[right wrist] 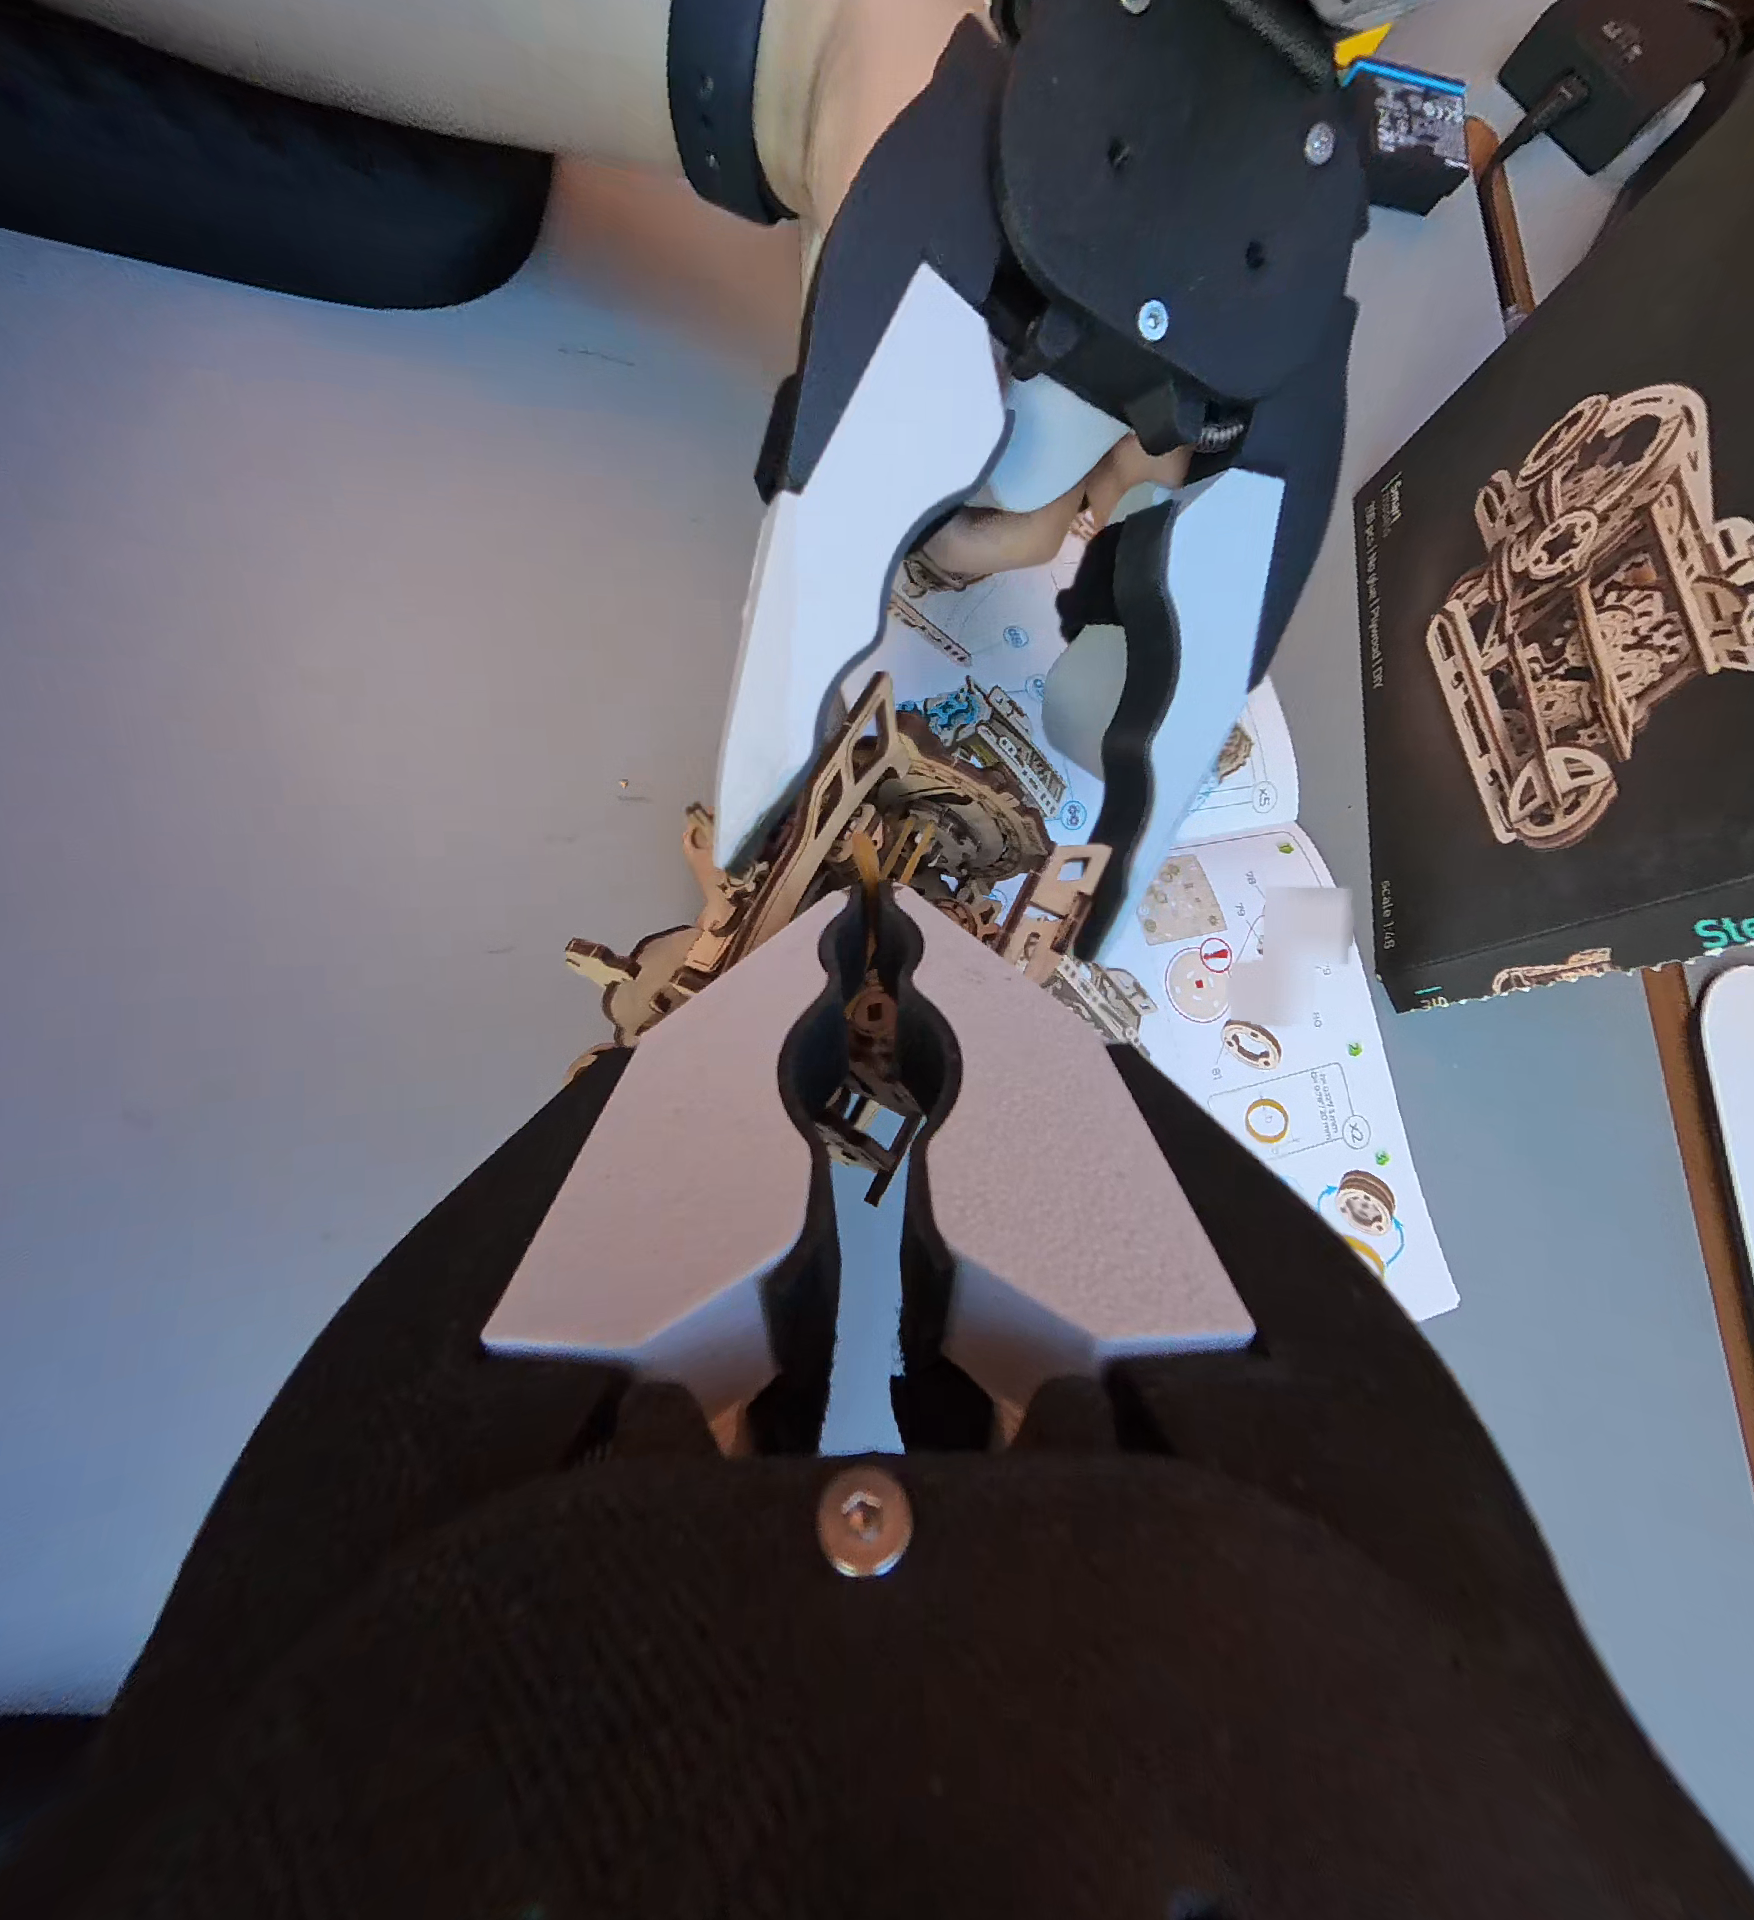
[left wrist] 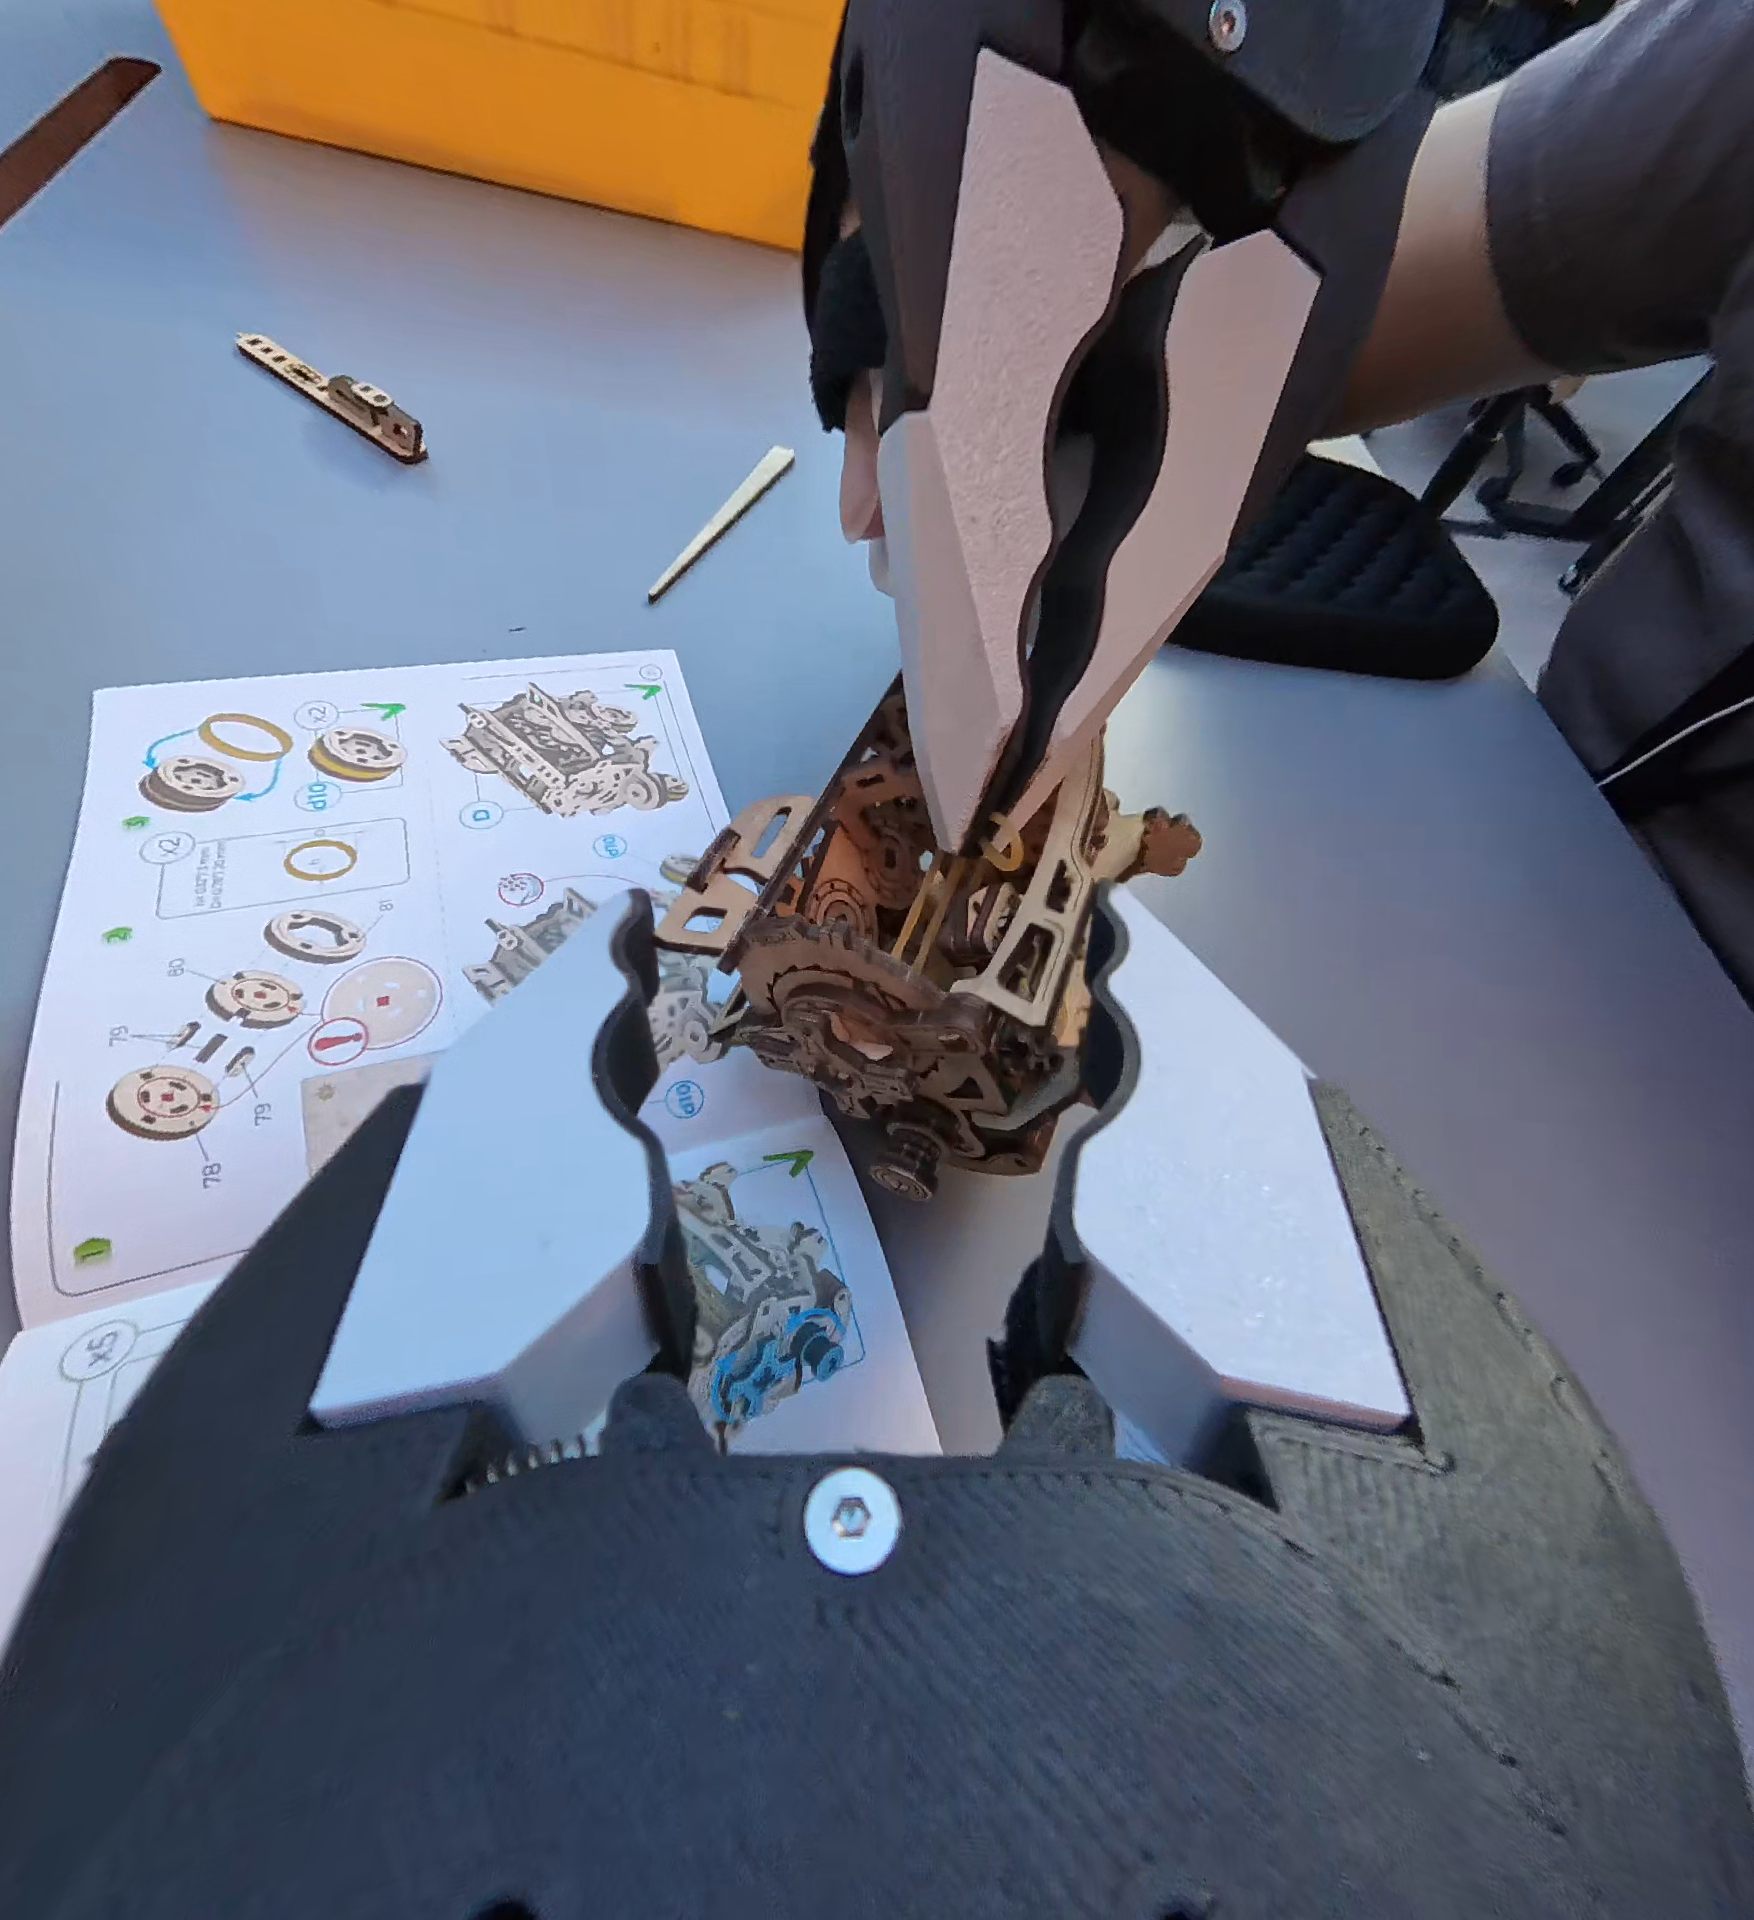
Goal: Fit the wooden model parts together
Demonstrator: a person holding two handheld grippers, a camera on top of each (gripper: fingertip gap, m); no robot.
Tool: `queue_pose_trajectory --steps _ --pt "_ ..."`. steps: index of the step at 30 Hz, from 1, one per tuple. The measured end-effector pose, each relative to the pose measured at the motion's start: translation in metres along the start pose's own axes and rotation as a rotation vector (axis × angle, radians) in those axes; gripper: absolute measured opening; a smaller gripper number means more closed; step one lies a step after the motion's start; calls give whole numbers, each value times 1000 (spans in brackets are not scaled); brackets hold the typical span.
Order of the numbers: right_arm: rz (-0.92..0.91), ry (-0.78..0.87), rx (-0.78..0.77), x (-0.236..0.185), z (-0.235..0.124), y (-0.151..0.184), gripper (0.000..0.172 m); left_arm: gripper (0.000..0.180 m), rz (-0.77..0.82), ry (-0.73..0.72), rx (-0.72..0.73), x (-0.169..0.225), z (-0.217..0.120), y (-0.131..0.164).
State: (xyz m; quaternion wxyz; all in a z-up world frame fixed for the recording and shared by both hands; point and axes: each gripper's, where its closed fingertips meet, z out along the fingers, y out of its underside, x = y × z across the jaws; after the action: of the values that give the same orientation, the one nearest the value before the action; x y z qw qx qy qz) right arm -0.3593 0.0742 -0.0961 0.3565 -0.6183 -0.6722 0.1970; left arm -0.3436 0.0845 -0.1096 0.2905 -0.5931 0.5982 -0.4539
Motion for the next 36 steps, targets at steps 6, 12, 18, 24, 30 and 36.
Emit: queue_pose_trajectory --steps 6,12,18,24,30,36 --pt "80 -45 25 -3 1 -3 0 81 45 -27 31 8 1 1" --pt "122 -83 30 -7 -1 -4 0 81 65 -56 46 12 8 -2" --pt "231 -153 47 -7 -1 -3 0 81 78 -99 67 12 7 -2" --pt "289 -233 -33 -8 2 0 0 80 94 -135 76 12 7 -3" --pt "387 -328 -132 -10 2 0 0 80 109 -146 76 13 7 -2" --pt "544 -418 -184 -11 3 1 0 80 128 -175 77 11 7 -3"
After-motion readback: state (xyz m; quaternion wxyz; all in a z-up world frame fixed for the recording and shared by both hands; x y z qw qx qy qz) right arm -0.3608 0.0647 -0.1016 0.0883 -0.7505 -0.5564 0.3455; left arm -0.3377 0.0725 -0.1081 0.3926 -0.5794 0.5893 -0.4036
